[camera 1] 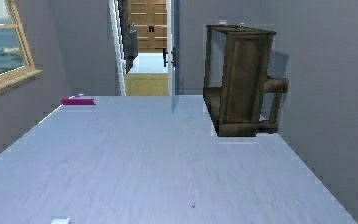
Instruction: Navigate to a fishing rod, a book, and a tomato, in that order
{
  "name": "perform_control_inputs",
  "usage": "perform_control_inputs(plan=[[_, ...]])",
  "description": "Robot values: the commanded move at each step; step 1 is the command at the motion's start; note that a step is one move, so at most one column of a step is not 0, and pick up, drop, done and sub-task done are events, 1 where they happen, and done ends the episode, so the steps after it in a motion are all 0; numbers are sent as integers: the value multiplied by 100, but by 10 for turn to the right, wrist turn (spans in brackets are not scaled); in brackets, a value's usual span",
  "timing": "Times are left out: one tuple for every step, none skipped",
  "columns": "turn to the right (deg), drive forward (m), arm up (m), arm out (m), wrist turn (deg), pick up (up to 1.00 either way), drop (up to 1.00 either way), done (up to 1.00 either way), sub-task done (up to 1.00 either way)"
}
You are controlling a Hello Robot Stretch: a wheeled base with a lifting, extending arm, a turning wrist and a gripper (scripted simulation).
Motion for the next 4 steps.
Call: perform_control_inputs(plan=[[-150, 0, 0, 0, 0, 0, 0, 0, 0], [0, 5, 0, 0, 0, 0, 0, 0, 0], [90, 0, 0, 0, 0, 0, 0, 0, 0], [0, 40, 0, 0, 0, 0, 0, 0, 0]])
